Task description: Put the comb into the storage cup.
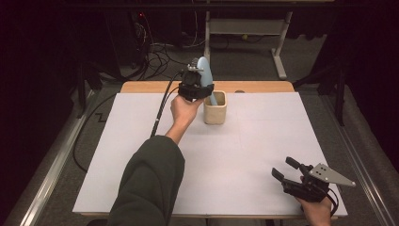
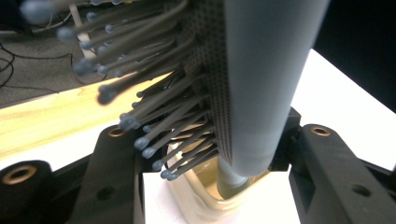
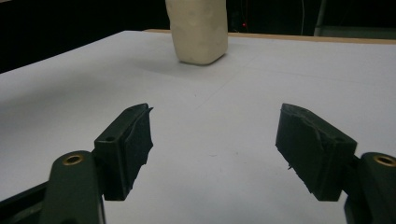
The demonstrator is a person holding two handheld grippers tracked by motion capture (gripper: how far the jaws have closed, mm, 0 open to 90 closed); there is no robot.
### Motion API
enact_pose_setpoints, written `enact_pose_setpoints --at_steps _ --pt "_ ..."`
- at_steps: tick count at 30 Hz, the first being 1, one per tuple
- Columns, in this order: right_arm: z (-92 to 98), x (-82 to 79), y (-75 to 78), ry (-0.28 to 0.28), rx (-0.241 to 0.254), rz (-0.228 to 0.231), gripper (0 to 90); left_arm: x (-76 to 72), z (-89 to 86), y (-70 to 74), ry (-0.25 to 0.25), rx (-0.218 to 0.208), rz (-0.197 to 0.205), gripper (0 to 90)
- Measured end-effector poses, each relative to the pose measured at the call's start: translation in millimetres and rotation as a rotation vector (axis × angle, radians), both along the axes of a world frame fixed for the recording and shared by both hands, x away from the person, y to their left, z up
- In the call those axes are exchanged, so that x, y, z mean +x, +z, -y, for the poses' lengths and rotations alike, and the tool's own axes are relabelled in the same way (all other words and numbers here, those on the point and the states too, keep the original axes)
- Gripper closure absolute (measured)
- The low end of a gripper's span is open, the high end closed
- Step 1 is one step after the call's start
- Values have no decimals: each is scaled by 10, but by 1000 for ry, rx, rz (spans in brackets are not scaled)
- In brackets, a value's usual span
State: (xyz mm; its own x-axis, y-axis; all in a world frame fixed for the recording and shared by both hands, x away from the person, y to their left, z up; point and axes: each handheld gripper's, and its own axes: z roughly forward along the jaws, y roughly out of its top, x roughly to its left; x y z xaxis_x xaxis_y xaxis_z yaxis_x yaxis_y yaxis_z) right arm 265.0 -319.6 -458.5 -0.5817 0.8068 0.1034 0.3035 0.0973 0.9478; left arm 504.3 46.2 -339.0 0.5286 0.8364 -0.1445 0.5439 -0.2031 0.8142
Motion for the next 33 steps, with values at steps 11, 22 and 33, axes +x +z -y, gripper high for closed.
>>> enact_pose_setpoints --at_steps 11,22,33 --pt "2 1 1 -3 2 -3 275 14 16 -58 -10 15 -31 527" --pt "6 2 3 0 2 -5 276 13 38 -87 -22 46 -58 528" --pt "3 6 1 1 0 -3 276 24 68 -124 -30 59 -64 528"
